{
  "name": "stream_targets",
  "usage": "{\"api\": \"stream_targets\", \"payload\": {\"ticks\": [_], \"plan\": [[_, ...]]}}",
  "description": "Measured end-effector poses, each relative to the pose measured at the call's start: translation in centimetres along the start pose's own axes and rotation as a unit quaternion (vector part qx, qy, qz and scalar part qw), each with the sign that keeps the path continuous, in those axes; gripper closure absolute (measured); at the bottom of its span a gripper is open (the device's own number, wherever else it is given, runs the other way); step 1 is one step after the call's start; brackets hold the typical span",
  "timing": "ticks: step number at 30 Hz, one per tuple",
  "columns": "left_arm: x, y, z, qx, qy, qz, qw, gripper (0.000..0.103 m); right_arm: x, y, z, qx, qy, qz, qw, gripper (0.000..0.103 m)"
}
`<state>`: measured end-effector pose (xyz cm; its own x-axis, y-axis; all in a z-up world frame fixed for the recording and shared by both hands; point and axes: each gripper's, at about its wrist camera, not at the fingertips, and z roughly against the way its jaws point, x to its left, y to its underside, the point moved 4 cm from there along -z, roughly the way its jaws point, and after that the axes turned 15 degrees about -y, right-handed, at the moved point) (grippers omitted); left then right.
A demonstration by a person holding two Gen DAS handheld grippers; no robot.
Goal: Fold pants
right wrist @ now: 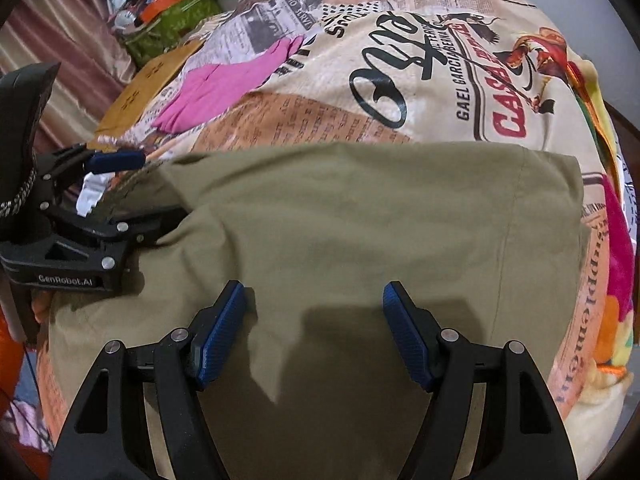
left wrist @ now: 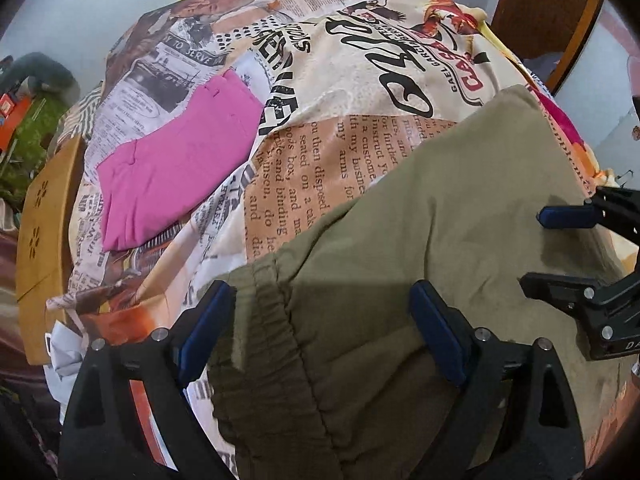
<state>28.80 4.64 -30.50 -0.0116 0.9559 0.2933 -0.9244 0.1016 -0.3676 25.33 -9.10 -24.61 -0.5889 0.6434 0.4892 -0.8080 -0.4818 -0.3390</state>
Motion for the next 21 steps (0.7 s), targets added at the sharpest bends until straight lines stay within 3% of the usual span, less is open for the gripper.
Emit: {"api": "stream_targets", "payload": {"ticks": [21], "plan": [[2.8,7.0,4.1,-0.012,-0.018,0.034,0.9992,0.004,2.2,7.6,4.8,-0.038,0.032,-0.034,0.998,0.032]]}}
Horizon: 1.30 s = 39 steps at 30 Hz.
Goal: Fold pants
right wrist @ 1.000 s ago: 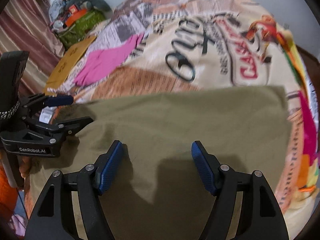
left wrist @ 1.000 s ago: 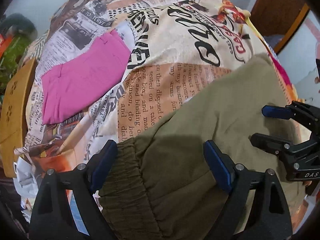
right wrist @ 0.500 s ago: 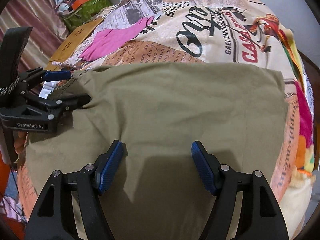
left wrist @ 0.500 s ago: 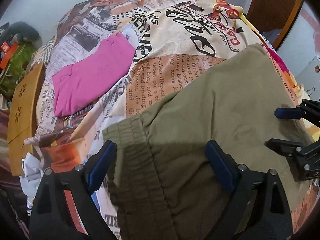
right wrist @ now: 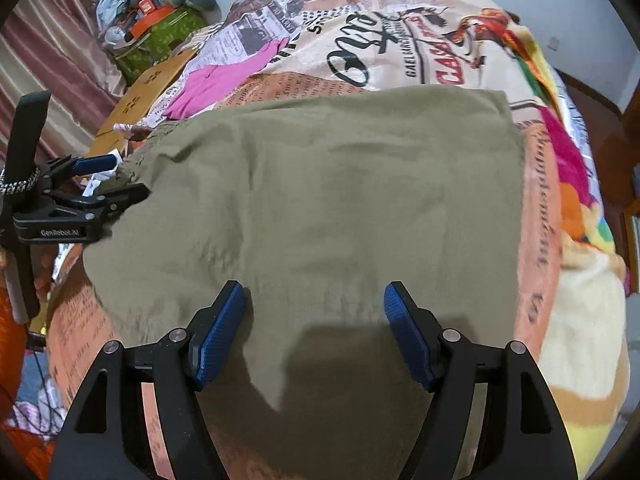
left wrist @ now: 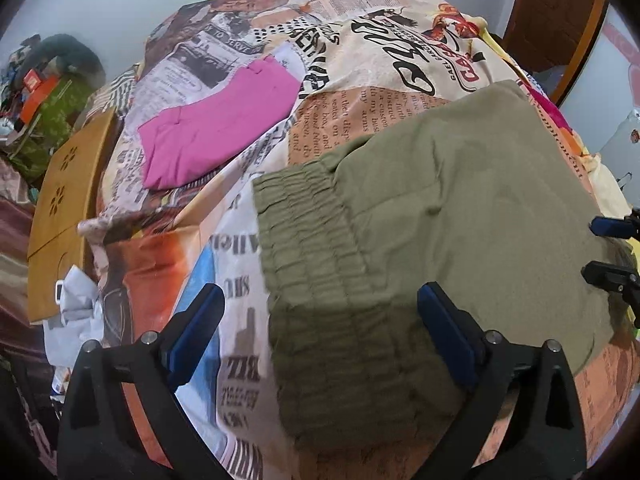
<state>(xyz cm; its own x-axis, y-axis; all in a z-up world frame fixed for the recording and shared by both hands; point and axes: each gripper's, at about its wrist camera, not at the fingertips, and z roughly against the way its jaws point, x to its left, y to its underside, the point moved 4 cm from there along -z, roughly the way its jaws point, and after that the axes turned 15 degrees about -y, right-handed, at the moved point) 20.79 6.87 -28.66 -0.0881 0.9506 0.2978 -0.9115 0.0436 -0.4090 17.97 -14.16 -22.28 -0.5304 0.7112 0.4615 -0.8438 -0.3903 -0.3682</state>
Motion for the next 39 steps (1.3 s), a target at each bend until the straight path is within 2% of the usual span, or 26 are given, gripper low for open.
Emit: {"api": "stream_targets", "payload": {"ticks": [7,17,22,25,27,29,31,34,37,39], "plan": [[0.9,1.5,1.3,-0.011,-0.011,0.012,0.9998,0.004,0.2,1.8,1.3,-0.021,0.030,0.001,0.999,0.031],[2.2,2.5,3.3,-0.005,-0.002,0.035,0.9994,0.004,1.4,2.1,2.7,-0.037,0.058,0.020,0.997,0.030],[4.0,1.8,5.7,-0.032,-0.019,0.075,0.9965,0.004,2.8,1.0,4.1,-0.069,0.060,0.039,0.995,0.030],[4.8,1.8,6.3,-0.025,0.018,0.111,0.9934,0.002,3.7,-0.2,4.9,-0.097,0.048,0.040,0.993,0.030],[4.9,2.0,6.0,-0.006,0.050,0.131,0.9902,0.002,4.3,-0.9,4.9,-0.112,0.034,0.040,0.992,0.030],[4.5,2.3,5.6,0.014,0.068,0.143,0.9873,0.002,4.9,-1.6,4.1,-0.116,0.025,0.044,0.992,0.027],[3.8,2.6,5.3,0.025,0.073,0.142,0.9868,0.002,5.3,-1.9,3.0,-0.109,0.022,0.055,0.992,0.026],[3.0,3.3,5.3,0.032,0.072,0.133,0.9880,0.002,5.6,-2.0,0.3,-0.072,0.025,0.066,0.995,0.026],[2.6,4.0,5.7,0.035,0.090,0.131,0.9868,0.002,5.6,-1.3,-1.9,-0.034,0.026,0.077,0.996,0.026],[2.3,4.3,5.8,0.042,0.098,0.129,0.9859,0.002,5.6,-0.7,-2.5,-0.025,0.030,0.086,0.996,0.026]]}}
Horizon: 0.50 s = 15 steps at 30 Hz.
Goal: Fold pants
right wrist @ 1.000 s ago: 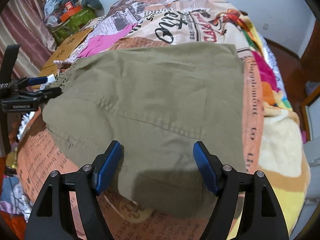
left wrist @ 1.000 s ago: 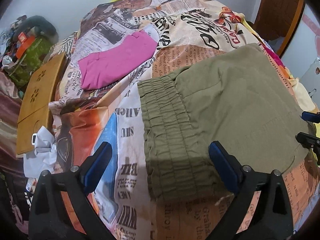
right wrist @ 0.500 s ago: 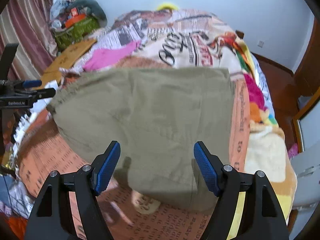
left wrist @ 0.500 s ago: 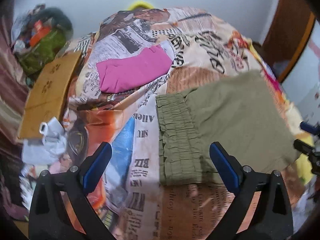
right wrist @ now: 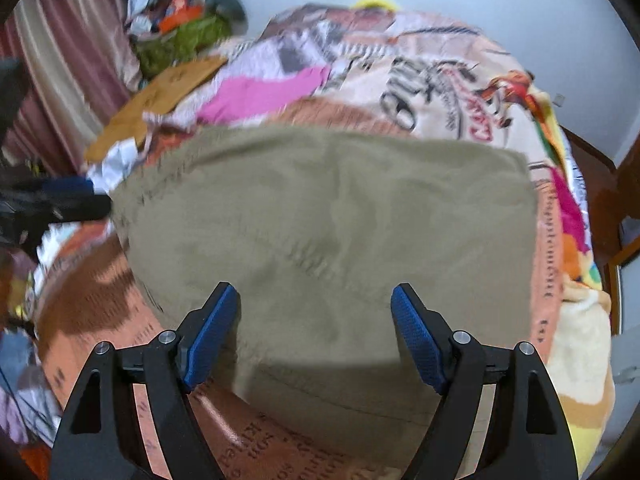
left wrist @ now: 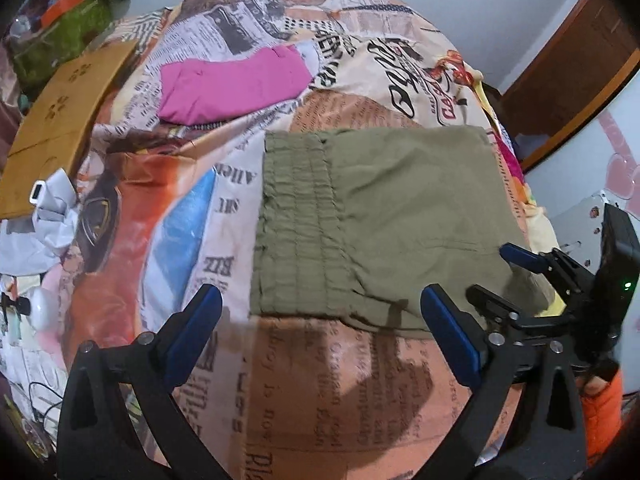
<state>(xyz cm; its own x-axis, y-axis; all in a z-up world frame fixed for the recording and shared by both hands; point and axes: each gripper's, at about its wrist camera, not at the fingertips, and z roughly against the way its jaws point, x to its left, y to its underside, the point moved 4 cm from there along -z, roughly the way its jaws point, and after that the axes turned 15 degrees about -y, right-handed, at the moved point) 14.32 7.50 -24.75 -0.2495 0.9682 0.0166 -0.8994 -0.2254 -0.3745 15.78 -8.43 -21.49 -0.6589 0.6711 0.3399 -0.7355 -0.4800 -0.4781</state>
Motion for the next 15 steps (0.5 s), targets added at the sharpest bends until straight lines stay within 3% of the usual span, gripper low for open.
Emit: {"api": "stream_targets", "payload": {"ticks": [6,10,15], "plan": [[-0.7,1.2,-1.1,0.037,0.026,0.002,0.9990,0.002,-0.1,0.8,0.4,-0.010,-0.015,-0.014,1.000,0.026],[-1.2,1.9,-2.1,0.069,0.063,0.012,0.9955,0.002,0.1,0.9,0.3,-0.016,-0.017,-0.015,1.000,0.026],[-2.3,2.1,-3.0,0.082,0.079,0.006,0.9935,0.002,0.1,0.9,0.3,-0.016,-0.018,-0.016,1.000,0.025]]}}
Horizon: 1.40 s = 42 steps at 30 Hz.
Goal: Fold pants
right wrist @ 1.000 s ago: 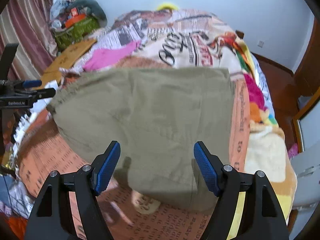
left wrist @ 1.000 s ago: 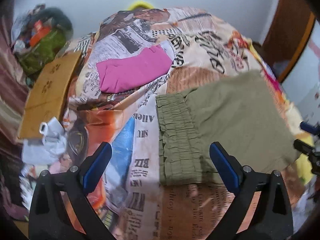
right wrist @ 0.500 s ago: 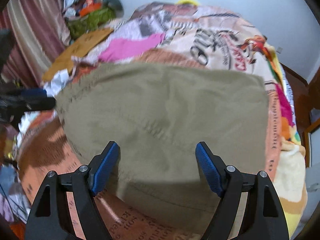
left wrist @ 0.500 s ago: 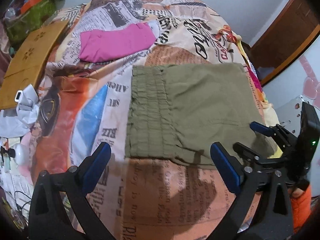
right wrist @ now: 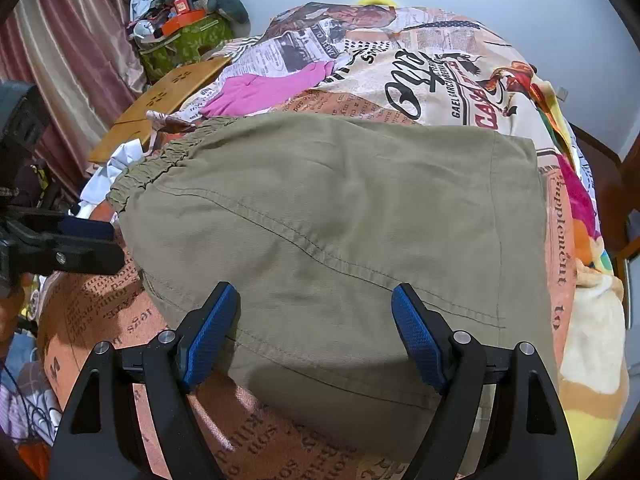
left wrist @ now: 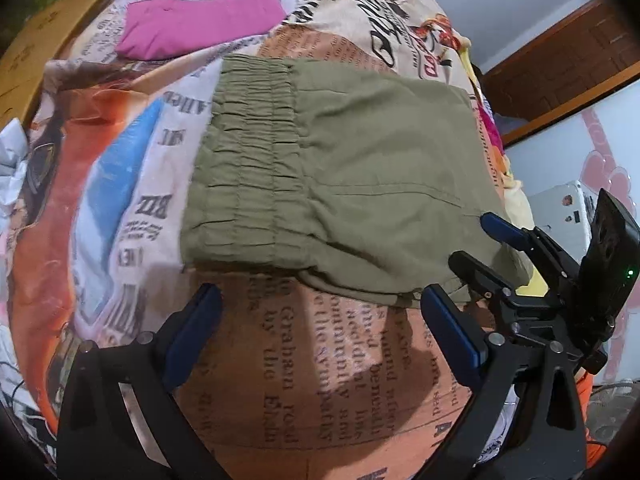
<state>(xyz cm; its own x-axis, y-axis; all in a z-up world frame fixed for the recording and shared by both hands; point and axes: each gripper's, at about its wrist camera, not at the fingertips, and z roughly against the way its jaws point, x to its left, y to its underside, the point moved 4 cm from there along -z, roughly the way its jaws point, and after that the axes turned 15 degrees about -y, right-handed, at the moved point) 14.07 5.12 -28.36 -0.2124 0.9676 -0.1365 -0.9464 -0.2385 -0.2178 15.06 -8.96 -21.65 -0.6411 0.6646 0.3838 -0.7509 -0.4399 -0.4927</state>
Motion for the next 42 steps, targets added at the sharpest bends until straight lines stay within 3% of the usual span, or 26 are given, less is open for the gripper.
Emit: {"api": "stream_targets", "payload": {"ticks": [4,11,17,21,23,27,29,32,36,38,42], "plan": [[-0.2,-0.9,-0.6,0.006,0.026,0.018,0.9995,0.001,0.0,0.0,-0.1,0.000,-0.005,-0.003,1.000,0.025],[0.2,-2.8,-1.4,-0.005,0.033,0.065,0.9973,0.001,0.0,0.1,-0.4,-0.001,-0.012,-0.010,1.000,0.023],[1.2,-3.4,-1.2,-0.006,0.076,0.118,0.9901,0.001,-0.3,0.2,-0.3,-0.003,-0.021,-0.016,1.000,0.023],[0.7,-2.4,-0.7,0.009,0.129,0.111,0.9853,0.001,-0.3,0.2,-0.3,-0.004,-0.023,-0.017,1.000,0.023],[0.2,-2.1,-0.7,0.007,0.135,0.105,0.9853,0.001,-0.4,0.2,-0.3,-0.004,-0.024,-0.017,1.000,0.023],[-0.1,-3.2,-1.4,-0.005,0.122,0.109,0.9865,0.001,-0.4,0.2,-0.3,-0.004,-0.024,-0.018,1.000,0.023],[0.2,-3.8,-1.5,-0.020,0.094,0.127,0.9872,0.014,-0.4,0.2,-0.3,-0.005,-0.025,-0.018,1.000,0.023],[0.2,-4.8,-1.6,-0.051,0.014,0.119,0.9915,0.036,-0.5,0.2,-0.4,-0.005,-0.030,-0.021,0.999,0.023],[0.6,-5.5,-1.8,-0.062,-0.011,0.119,0.9909,0.049,-0.6,0.3,-0.4,-0.006,-0.036,-0.024,0.999,0.023],[0.8,-5.9,-1.7,-0.075,-0.021,0.117,0.9901,0.062,-0.5,0.3,-0.4,-0.007,-0.036,-0.024,0.999,0.023],[0.6,-6.0,-0.7,-0.116,-0.051,0.094,0.9875,0.067,-0.4,0.3,-0.3,-0.006,-0.037,-0.021,0.999,0.023]]}}
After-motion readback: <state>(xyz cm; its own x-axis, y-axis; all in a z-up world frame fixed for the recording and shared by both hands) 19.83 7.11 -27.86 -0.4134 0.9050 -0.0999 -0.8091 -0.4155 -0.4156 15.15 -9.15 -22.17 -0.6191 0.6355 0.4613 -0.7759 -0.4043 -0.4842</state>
